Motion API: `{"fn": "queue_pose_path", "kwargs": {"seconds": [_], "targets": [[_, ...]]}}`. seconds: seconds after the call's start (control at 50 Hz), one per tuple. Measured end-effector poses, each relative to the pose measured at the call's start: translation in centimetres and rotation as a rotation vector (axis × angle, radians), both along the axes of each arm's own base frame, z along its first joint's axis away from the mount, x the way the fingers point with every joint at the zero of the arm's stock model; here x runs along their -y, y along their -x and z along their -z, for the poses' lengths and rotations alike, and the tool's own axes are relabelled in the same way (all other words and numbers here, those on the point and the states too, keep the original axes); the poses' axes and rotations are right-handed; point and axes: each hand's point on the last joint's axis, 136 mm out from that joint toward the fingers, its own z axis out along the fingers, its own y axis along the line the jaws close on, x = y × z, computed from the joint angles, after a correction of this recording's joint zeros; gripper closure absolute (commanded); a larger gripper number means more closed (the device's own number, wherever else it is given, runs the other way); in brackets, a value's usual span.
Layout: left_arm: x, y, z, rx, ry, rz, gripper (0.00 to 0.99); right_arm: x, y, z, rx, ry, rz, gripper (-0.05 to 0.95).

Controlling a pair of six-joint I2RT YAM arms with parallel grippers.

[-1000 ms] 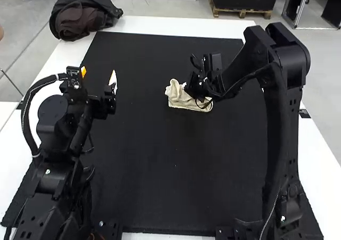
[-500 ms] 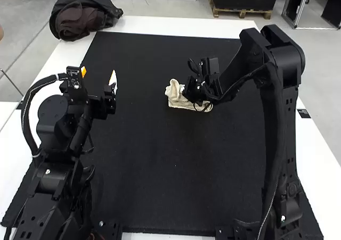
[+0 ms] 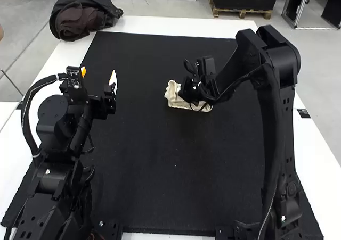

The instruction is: Fold the towel.

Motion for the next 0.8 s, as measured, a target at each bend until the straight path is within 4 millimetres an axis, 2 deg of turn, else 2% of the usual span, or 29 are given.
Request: {"fn": "queue_pose_path", "kwargs": {"seconds": [0.14, 0.42, 0.8], "targets": [[0.0, 0.0, 0.0, 0.000, 0.000, 0.000, 0.028, -0.5, -0.1, -0.1, 0.004, -0.005, -0.006, 0.91], [0.0, 0.0, 0.0, 0.000, 0.000, 0.000, 0.028, -0.5, 0.1, 2.1, -0.035, 0.008, -0.004, 0.90], [0.0, 0.0, 0.0, 0.000, 0.000, 0.000, 0.028, -1.6, -0.2, 1.0, -0.010, -0.005, -0.019, 0.90]]}}
